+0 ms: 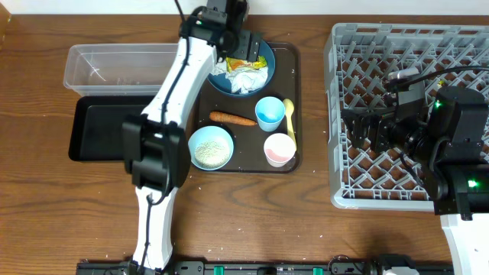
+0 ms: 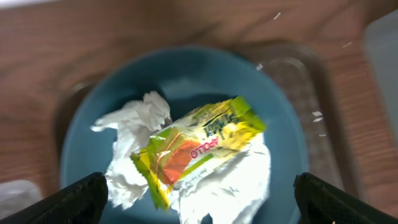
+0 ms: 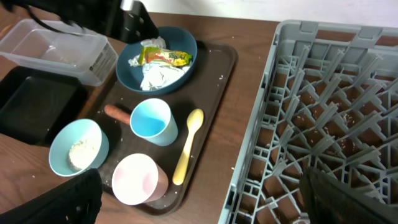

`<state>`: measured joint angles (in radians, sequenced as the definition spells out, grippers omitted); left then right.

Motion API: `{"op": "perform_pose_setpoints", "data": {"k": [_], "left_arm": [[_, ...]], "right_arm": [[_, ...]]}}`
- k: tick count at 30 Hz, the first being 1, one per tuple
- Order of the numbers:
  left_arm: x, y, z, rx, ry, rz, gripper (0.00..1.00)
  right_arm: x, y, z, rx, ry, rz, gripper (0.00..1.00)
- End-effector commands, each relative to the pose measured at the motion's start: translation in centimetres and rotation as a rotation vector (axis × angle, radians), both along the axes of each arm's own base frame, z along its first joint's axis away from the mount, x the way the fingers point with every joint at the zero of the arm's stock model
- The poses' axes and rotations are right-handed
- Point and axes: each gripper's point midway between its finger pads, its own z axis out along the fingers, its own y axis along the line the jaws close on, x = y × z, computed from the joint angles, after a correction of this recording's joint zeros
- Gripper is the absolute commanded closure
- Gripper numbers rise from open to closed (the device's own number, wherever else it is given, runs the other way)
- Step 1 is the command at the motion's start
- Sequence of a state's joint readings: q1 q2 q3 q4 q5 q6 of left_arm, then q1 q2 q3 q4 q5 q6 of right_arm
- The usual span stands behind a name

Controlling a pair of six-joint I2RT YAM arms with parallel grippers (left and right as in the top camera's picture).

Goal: Sort waste into correct bins and load items into the dishwasher rack
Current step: 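Reach left gripper to blue plate and grasp foil and wrapper waste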

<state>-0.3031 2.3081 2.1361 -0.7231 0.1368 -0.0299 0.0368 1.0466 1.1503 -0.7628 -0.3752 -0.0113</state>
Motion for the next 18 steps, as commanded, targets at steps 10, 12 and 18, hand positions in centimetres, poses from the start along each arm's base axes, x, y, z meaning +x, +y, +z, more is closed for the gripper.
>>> {"op": "perform_pose_setpoints", "data": {"k": [10, 12, 18], "left_arm": [[0.4, 1.0, -7.5, 0.066, 0.11, 0.053, 0.02], [0.2, 1.2, -8.7, 0.077, 0.132, 0.055, 0.02], [-0.4, 1.3, -10.9, 0.092, 0.174, 0.053, 0.02]], "right_arm": [[-0.3, 0.4, 0.5, 0.005, -0.001, 0.019, 0.01], [-0.4, 0.4, 0.5, 0.005, 0.001, 0.019, 0.01], [-0.4, 0.4, 0.4, 0.005, 0.004, 0.02, 0.01]]}}
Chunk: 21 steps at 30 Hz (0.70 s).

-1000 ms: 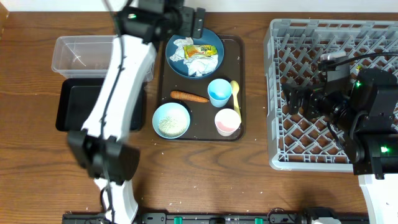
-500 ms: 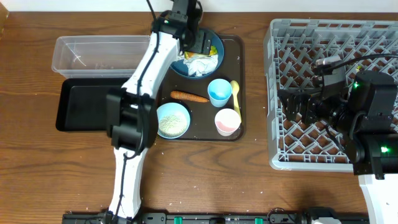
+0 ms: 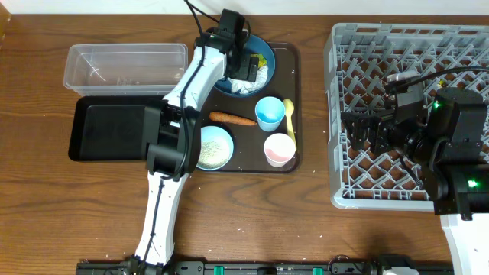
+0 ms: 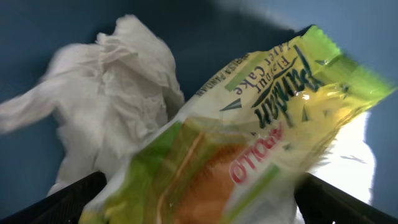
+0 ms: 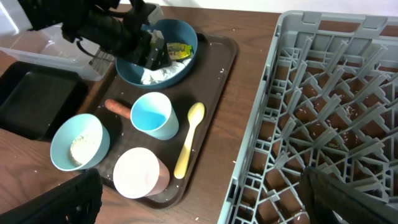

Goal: Sort waste into correct bins and load items into the dishwasher rack
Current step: 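Reach left gripper to blue plate and grasp foil and wrapper waste, then carry waste with left gripper and drop into clear plastic bin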

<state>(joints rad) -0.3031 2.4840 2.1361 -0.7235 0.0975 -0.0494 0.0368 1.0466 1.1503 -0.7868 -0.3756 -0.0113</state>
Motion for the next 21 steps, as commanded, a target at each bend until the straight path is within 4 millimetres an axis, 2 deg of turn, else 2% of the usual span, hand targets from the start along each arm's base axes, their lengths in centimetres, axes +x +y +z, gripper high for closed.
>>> {"op": "perform_pose_setpoints", "data": {"k": [1, 4, 5, 7, 9, 11, 14, 17, 21], "left_arm": [[0.0, 0.5, -1.2, 0.019, 0.02, 0.016, 0.02], [-0.3, 0.6, -2.1, 0.024, 0.039, 0.016, 0.0], [-0.3, 0.6, -2.3, 0.026, 0.043, 0.016, 0.05], [-0.4, 0.6, -2.5, 0.027, 0.047, 0.016, 0.23], [-0.4, 0.6, -2.4, 0.027, 0.047, 0.016, 0.52], [-0.3, 0.6, -2.4, 0.026, 0.043, 0.017, 0.71], [-0.2, 0.6, -1.9, 0.023, 0.036, 0.017, 0.92], [0.0, 0.5, -0.4, 0.015, 0.013, 0.017, 0.94], [0.3, 0.4, 3.8, -0.007, -0.052, 0.021, 0.94]], "right_arm": [[0.0, 0.4, 0.8, 0.006, -0.018, 0.019, 0.01], [-0.1, 0.4, 0.7, 0.005, -0.01, 0.019, 0.01], [-0.1, 0.4, 0.7, 0.005, -0.01, 0.019, 0.01], [-0.2, 0.4, 0.6, 0.005, -0.008, 0.019, 0.01], [-0.2, 0.4, 0.7, 0.005, -0.009, 0.019, 0.01], [-0.1, 0.4, 0.7, 0.005, -0.009, 0.019, 0.01], [-0.2, 0.4, 0.7, 0.005, -0.009, 0.019, 0.01], [-0.2, 0.4, 0.6, 0.005, -0.007, 0.019, 0.01], [-0.2, 0.4, 0.6, 0.005, -0.007, 0.019, 0.01]]}}
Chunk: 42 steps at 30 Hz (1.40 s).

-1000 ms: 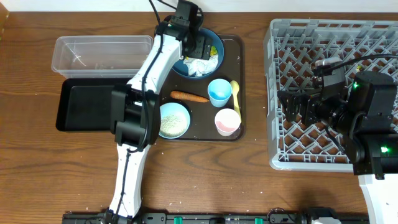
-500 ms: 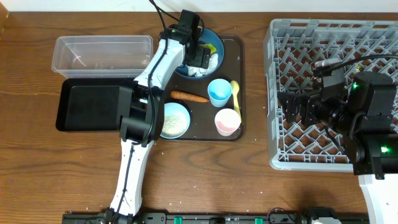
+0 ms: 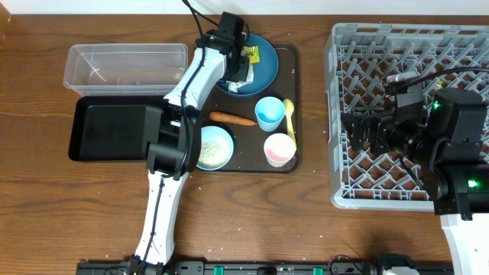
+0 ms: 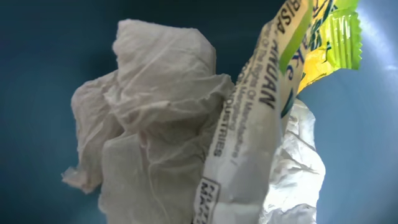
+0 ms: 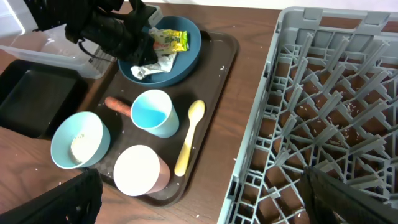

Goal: Sort waste into correct bins and load items into the dishwasher rack
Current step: 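Carry waste with left gripper and drop into clear plastic bin, then move left gripper to light-blue cup and grasp it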

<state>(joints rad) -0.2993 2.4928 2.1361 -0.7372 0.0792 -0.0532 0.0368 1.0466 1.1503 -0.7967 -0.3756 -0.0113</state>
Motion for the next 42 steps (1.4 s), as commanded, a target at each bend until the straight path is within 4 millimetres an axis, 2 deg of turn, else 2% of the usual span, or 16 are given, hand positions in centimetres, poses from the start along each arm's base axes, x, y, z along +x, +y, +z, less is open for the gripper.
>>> {"op": "perform_pose_setpoints", "data": {"k": [1, 6, 10, 13, 15, 20, 24, 27, 31, 34, 37, 38, 40, 41, 42], "left_arm": [[0.6, -0.3, 5.3, -0.033, -0.084, 0.006, 0.94], [0.1, 0.0, 12.0, -0.062, -0.172, 0.012, 0.94], [-1.0, 0.7, 16.0, -0.069, -0.213, 0.019, 0.94], [-1.3, 3.2, 17.9, -0.051, -0.232, 0.128, 0.94], [-1.3, 6.0, 18.6, -0.031, -0.236, 0.26, 0.94], [-1.5, 13.8, 17.3, -0.059, -0.175, 0.632, 0.94], [-2.3, 19.6, 14.5, -0.117, -0.091, 0.947, 0.94], [-3.2, 22.4, 11.8, -0.139, -0.032, 1.122, 0.94], [-3.9, 24.2, 8.3, -0.122, 0.028, 1.205, 0.94], [-3.9, 24.5, 6.3, -0.105, 0.057, 1.214, 0.94], [-3.8, 24.5, 5.1, -0.096, 0.074, 1.214, 0.93], [-3.8, 24.5, 5.0, -0.096, 0.074, 1.214, 0.9], [-3.8, 24.5, 5.0, -0.096, 0.075, 1.214, 0.78], [-3.7, 24.4, 5.2, -0.104, 0.075, 1.21, 0.65], [-3.7, 24.3, 5.4, -0.109, 0.076, 1.201, 0.56]], "right_arm": [[0.0, 0.4, 0.8, 0.006, -0.016, 0.019, 0.01], [-0.1, 0.4, 0.8, 0.006, -0.016, 0.019, 0.01], [-0.1, 0.4, 0.8, 0.006, -0.016, 0.019, 0.01], [-0.1, 0.4, 0.8, 0.006, -0.016, 0.019, 0.01], [-0.1, 0.4, 0.8, 0.006, -0.015, 0.019, 0.01], [-0.1, 0.4, 0.8, 0.006, -0.016, 0.019, 0.01], [0.0, 0.4, 0.8, 0.006, -0.016, 0.019, 0.01], [0.0, 0.4, 0.8, 0.006, -0.017, 0.019, 0.01], [0.0, 0.4, 0.8, 0.006, -0.017, 0.019, 0.01], [0.0, 0.4, 0.8, 0.006, -0.017, 0.019, 0.01], [0.0, 0.4, 0.8, 0.006, -0.017, 0.019, 0.01], [0.0, 0.4, 0.8, 0.006, -0.017, 0.019, 0.01], [0.0, 0.4, 0.8, 0.006, -0.017, 0.019, 0.01], [0.0, 0.4, 0.8, 0.006, -0.017, 0.019, 0.01], [0.0, 0.4, 0.8, 0.006, -0.017, 0.019, 0.01]]}}
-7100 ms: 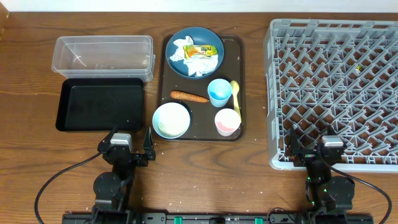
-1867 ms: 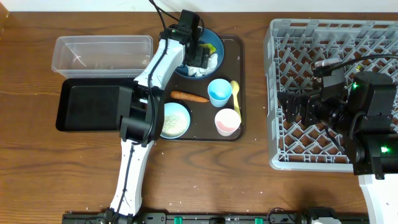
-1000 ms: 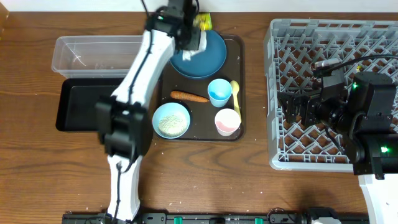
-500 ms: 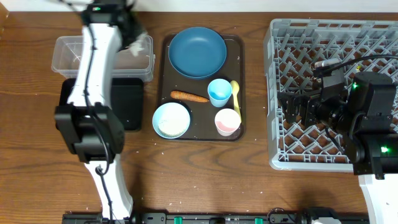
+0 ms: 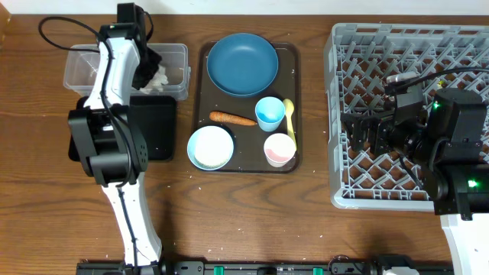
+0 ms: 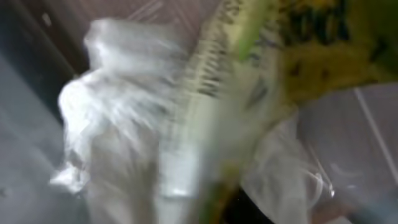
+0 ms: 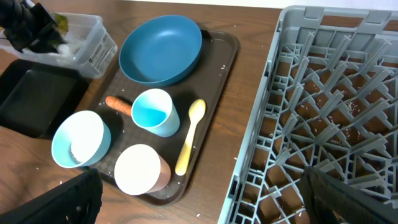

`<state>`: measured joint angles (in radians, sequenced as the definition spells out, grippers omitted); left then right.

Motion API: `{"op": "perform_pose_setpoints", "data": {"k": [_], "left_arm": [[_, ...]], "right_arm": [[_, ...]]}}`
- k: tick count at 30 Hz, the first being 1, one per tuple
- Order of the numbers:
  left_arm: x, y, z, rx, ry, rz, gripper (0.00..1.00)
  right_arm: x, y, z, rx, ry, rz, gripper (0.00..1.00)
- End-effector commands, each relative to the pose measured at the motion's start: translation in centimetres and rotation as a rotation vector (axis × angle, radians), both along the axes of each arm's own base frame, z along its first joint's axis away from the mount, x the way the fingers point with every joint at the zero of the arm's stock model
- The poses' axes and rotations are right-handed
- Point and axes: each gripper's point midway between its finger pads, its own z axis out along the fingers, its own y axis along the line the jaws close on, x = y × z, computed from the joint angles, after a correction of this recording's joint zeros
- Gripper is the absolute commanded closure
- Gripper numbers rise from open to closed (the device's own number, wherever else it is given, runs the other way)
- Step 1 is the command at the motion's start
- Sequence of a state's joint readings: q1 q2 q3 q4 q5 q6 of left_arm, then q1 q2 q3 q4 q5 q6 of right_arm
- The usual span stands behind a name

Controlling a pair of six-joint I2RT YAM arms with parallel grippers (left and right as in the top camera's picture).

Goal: Sort waste into correct bins and load items into the dishwasher rack
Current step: 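Move left gripper to light-blue cup and grasp it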

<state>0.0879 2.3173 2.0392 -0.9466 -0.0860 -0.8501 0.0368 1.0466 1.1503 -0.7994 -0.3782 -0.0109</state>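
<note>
My left gripper (image 5: pixel 145 66) hangs over the right end of the clear plastic bin (image 5: pixel 85 67), shut on a crumpled white tissue (image 5: pixel 159 76) and a yellow-green snack wrapper (image 6: pixel 298 59). The left wrist view is filled by the blurred tissue (image 6: pixel 118 130); its fingers are hidden. The blue plate (image 5: pixel 242 63) at the back of the brown tray (image 5: pixel 293 92) is bare. My right gripper (image 5: pixel 365 131) stands open over the left side of the grey dishwasher rack (image 5: pixel 458 46), nothing between its fingers.
On the tray lie a carrot (image 5: pixel 233 118), a blue cup (image 5: pixel 269 113), a yellow spoon (image 5: pixel 289 116), a pink cup (image 5: pixel 280 149) and a light-blue bowl (image 5: pixel 211 147). A black tray (image 5: pixel 88 141) sits in front of the clear bin.
My left gripper was on the tissue and wrapper in the blue plate; now it is over the clear bin with both in it. The plate is bare. The right arm has not moved.
First my left gripper was open above the plate, the wrapper lying on the tissue. Then it was down on the waste in the plate. Then the waste was bunched at the plate's left under the gripper. Now it hangs over the clear bin.
</note>
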Motion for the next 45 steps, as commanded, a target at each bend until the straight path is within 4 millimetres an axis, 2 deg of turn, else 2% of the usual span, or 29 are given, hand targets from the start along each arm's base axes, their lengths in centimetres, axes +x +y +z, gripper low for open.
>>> {"op": "perform_pose_setpoints", "data": {"k": [1, 3, 6, 12, 15, 18, 22, 25, 29, 33, 37, 41, 45], "left_arm": [[0.1, -0.1, 1.1, 0.001, -0.02, 0.001, 0.48], [0.1, 0.0, 2.0, 0.006, -0.036, -0.011, 0.35], [0.3, 0.0, 4.0, 0.014, -0.074, -0.023, 0.29], [0.1, 0.0, 9.7, 0.029, -0.186, -0.032, 0.26], [-0.3, -0.3, 12.8, 0.056, -0.238, -0.094, 0.26], [-0.6, -2.8, 15.7, 0.053, -0.282, -0.32, 0.26], [-2.0, -9.4, 18.1, -0.03, -0.339, -0.762, 0.26], [-4.6, -13.1, 17.4, -0.055, -0.271, -0.981, 0.26], [-7.8, -17.1, 15.4, -0.098, -0.145, -1.125, 0.26], [-9.7, -21.6, 13.5, -0.106, -0.1, -1.28, 0.26], [-11.0, -26.1, 10.6, -0.114, -0.091, -1.385, 0.26], [-12.0, -28.9, 7.5, -0.141, -0.085, -1.383, 0.25], [-12.5, -30.3, 5.2, -0.135, -0.089, -1.382, 0.25]], "right_arm": [[0.0, 0.4, 0.8, 0.004, -0.02, 0.017, 0.01], [0.1, 0.4, 0.9, 0.005, -0.022, 0.017, 0.01], [0.1, 0.4, 0.9, 0.005, -0.023, 0.018, 0.01], [0.1, 0.4, 0.9, 0.006, -0.023, 0.018, 0.01], [0.0, 0.4, 0.9, 0.007, -0.023, 0.02, 0.01], [0.0, 0.4, 0.9, 0.007, -0.023, 0.02, 0.01], [0.1, 0.4, 1.0, 0.007, -0.026, 0.02, 0.01], [0.1, 0.4, 1.0, 0.007, -0.03, 0.02, 0.01], [0.2, 0.4, 1.0, 0.007, -0.03, 0.02, 0.01], [0.2, 0.4, 1.1, 0.007, -0.034, 0.02, 0.01], [0.2, 0.4, 1.1, 0.007, -0.032, 0.02, 0.01], [0.1, 0.4, 0.8, 0.007, -0.018, 0.02, 0.01], [0.2, 0.4, 0.5, 0.007, -0.008, 0.02, 0.01]]}}
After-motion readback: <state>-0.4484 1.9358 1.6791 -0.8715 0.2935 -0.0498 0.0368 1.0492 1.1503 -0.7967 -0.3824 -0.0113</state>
